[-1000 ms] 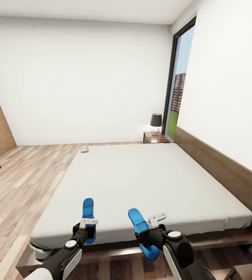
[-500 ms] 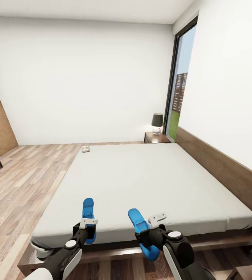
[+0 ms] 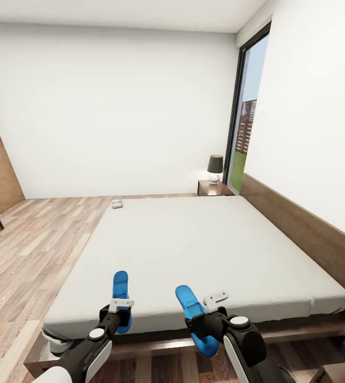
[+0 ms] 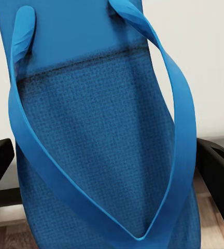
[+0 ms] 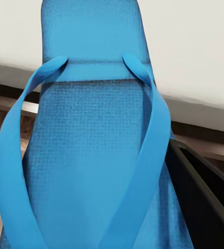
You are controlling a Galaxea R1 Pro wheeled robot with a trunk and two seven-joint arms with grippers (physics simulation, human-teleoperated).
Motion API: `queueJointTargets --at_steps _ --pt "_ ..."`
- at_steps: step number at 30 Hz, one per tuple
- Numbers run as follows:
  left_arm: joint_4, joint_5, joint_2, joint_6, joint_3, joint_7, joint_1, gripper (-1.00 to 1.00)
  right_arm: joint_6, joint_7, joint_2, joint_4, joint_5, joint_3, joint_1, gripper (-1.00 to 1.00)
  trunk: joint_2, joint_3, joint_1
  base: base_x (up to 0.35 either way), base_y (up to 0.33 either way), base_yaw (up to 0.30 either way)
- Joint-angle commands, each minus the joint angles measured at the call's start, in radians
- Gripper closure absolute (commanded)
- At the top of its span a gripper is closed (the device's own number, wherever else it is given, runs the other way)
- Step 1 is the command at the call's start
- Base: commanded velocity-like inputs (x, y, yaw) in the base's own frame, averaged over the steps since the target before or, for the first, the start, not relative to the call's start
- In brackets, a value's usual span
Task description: In the bedroom, move the book from the bed onto either nightstand, and place the two sandals side by side next to the bed.
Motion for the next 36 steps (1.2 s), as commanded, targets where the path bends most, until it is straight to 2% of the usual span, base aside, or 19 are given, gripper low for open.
queueJointTargets --at_steps 1,16,29,36 --pt "0.0 0.007 0.002 -0.003 -0.008 0.007 -0.001 1.0 0.005 0.003 0.0 -0.001 0.0 -0.001 -0.001 1.0 -0.001 -0.002 0.0 0.0 0.0 0.0" --pt "0.003 0.008 0.002 -0.022 -0.009 0.007 -0.001 1.0 0.005 0.003 0.0 -0.001 0.0 -0.001 -0.001 1.0 -0.001 0.0 0.0 0.0 0.0 0.009" --pt "0.004 0.007 0.001 -0.026 -0.009 0.007 -0.001 1.0 0.005 0.003 0.001 0.0 0.0 0.001 -0.001 1.0 -0.001 0.0 0.0 0.0 0.0 0.241" --pt "0.003 0.007 0.001 -0.027 -0.009 0.007 -0.001 1.0 0.005 0.003 0.0 0.0 0.0 0.0 -0.001 1.0 -0.001 0.0 0.0 0.0 0.0 0.084"
